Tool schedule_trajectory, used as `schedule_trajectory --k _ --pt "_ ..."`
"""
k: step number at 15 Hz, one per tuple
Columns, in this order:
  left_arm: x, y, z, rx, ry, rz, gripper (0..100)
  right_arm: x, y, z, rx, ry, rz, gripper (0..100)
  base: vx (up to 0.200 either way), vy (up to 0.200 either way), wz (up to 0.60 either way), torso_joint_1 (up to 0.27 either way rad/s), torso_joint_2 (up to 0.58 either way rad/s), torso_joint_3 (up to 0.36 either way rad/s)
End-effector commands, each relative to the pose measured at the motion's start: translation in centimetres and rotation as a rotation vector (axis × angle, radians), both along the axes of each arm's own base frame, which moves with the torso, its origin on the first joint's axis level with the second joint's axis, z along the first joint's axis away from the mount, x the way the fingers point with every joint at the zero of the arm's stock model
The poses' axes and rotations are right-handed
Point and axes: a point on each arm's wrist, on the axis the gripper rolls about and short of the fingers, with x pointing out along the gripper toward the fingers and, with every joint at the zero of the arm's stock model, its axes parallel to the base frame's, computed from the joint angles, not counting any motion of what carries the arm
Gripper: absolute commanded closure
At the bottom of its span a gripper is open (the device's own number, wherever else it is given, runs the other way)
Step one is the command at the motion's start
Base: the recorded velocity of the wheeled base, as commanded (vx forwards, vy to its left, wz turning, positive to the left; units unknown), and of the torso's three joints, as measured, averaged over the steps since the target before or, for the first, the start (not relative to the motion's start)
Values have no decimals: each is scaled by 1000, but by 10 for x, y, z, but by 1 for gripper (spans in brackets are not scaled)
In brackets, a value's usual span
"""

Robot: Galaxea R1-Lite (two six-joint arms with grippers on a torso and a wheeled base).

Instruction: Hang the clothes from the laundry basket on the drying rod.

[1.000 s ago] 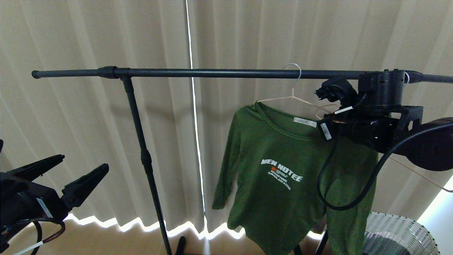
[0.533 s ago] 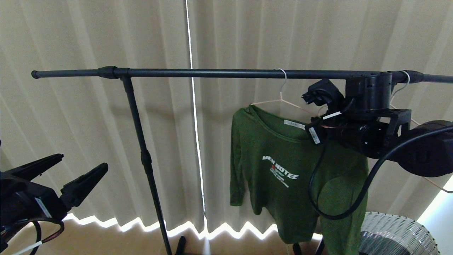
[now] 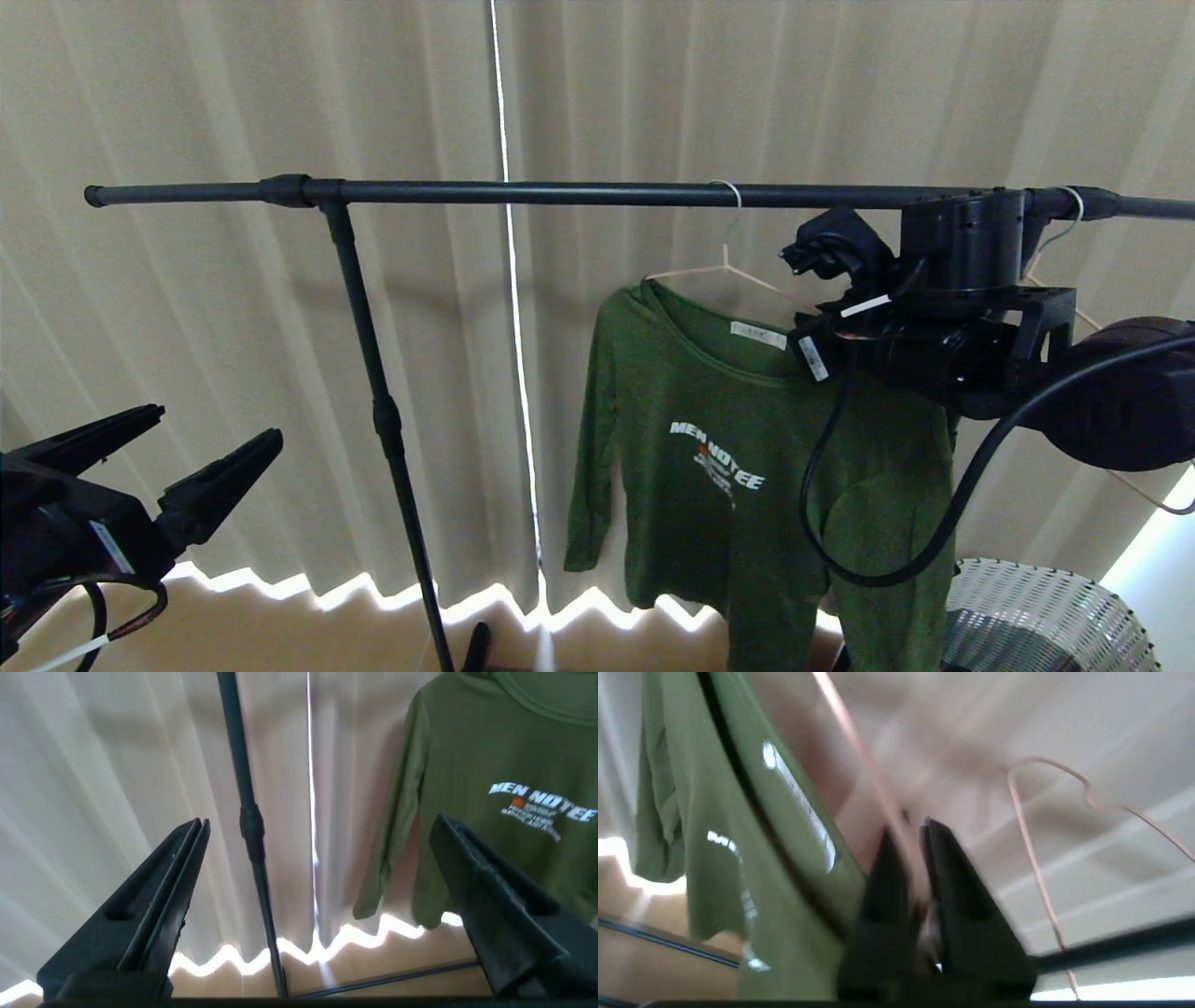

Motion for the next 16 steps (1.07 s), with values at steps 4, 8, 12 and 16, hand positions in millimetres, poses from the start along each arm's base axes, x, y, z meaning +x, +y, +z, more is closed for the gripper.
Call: schedule_trajectory --k 4,8,12,16 --pt "0 1 -1 5 3 6 0 -6 5 3 132 3 23 0 0 0 0 0 0 0" --pt "0 1 -1 4 2 7 0 -8 7 11 267 -52 48 0 0 0 0 0 0 0" --pt "1 1 -2 5 8 7 0 -17 2 14 301 -114 79 0 0 0 0 0 0 0" --pt "0 1 -4 10 13 7 0 -71 -37 27 304 -147 48 0 0 0 0 0 0 0"
